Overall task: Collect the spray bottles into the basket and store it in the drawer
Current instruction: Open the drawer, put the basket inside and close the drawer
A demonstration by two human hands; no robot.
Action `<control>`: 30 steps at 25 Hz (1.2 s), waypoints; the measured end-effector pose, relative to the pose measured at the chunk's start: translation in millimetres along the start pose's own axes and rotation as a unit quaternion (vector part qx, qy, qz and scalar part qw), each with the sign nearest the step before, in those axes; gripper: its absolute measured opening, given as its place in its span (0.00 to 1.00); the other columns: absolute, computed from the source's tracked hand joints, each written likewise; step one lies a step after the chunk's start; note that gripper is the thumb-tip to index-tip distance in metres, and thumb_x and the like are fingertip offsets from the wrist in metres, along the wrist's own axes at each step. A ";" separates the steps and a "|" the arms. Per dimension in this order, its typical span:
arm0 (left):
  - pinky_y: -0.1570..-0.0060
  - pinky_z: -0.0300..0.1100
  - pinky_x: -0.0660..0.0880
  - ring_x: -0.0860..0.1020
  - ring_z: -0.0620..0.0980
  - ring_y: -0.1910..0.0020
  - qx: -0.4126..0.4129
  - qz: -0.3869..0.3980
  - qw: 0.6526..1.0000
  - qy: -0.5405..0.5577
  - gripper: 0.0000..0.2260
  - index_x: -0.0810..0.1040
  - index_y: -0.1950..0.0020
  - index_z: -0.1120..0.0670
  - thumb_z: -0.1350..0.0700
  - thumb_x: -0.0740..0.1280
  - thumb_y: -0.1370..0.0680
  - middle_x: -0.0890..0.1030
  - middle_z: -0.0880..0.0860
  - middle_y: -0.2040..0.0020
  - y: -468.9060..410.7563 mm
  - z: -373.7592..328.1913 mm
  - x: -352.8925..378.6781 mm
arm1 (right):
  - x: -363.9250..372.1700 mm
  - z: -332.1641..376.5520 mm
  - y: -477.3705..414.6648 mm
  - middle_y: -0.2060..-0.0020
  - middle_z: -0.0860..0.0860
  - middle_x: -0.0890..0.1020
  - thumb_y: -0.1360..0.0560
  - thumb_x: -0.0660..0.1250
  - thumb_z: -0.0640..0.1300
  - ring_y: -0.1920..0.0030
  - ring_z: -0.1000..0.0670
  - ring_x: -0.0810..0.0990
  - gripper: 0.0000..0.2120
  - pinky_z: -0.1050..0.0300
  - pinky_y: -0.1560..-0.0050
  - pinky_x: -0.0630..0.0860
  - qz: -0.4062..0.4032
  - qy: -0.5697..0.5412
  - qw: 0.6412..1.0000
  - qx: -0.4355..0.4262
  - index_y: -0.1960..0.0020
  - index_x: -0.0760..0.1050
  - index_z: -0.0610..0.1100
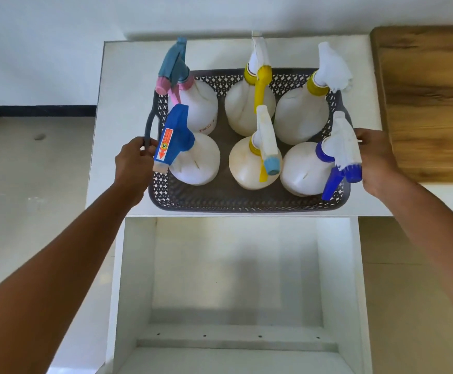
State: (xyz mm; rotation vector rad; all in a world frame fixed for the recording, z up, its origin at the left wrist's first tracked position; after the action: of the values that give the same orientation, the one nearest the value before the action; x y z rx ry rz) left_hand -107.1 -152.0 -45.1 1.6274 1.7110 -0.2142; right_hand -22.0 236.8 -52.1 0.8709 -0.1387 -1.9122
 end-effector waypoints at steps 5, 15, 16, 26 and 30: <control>0.68 0.31 0.70 0.74 0.50 0.53 -0.001 -0.004 1.000 -0.002 0.09 0.73 0.44 0.60 0.58 0.60 0.21 0.75 0.56 0.52 13.8 6.9 -6.2 | -2.3 -7.3 24.4 0.54 0.44 0.77 0.22 0.59 0.36 0.46 0.38 0.77 0.10 0.46 0.47 0.75 -0.016 -0.006 1.000 0.013 0.43 0.74 0.37; 0.60 0.43 0.73 0.76 0.53 0.57 -0.034 0.013 0.998 0.046 0.06 0.74 0.54 0.51 0.60 0.60 0.21 0.78 0.50 0.62 113.6 53.9 -32.6 | -28.0 -62.2 139.2 0.70 0.51 0.83 0.30 0.67 0.29 0.69 0.55 0.79 0.07 0.59 0.63 0.77 -0.046 -0.043 0.997 0.035 0.56 0.78 0.38; 0.58 0.45 0.74 0.76 0.54 0.58 -0.035 0.019 0.998 0.041 0.06 0.75 0.55 0.51 0.60 0.60 0.22 0.78 0.49 0.62 125.5 63.5 -34.6 | -29.5 -75.8 151.0 0.75 0.57 0.82 0.30 0.67 0.29 0.72 0.60 0.78 0.08 0.63 0.65 0.77 -0.043 -0.042 0.997 0.039 0.56 0.79 0.39; 0.67 0.38 0.70 0.75 0.45 0.63 -0.117 0.047 0.992 0.010 0.09 0.77 0.51 0.52 0.56 0.57 0.20 0.79 0.50 0.60 205.3 188.9 -9.1 | 0.2 -203.0 222.4 0.69 0.51 0.82 0.30 0.69 0.32 0.68 0.55 0.78 0.07 0.68 0.67 0.76 -0.034 -0.008 0.990 0.135 0.55 0.82 0.40; 0.71 0.34 0.69 0.75 0.43 0.64 -0.160 0.052 0.986 0.007 0.09 0.76 0.51 0.54 0.57 0.56 0.20 0.77 0.48 0.62 205.2 235.5 16.2 | 28.3 -237.6 214.1 0.60 0.44 0.83 0.30 0.68 0.30 0.62 0.48 0.79 0.09 0.71 0.65 0.75 -0.024 -0.008 0.987 0.158 0.50 0.81 0.36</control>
State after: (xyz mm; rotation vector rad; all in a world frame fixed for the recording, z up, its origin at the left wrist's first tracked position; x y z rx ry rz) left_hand 175.2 -241.9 -145.4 1.4741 1.5722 0.1177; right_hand 277.5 168.9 -145.7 1.0762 -0.4430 -1.9722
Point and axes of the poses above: each hand's wrist, its own y-axis away from the middle knuckle, its own x-axis out of the palm, z = x × y, the point moved 8 cm from there along -y, towards the middle knuckle
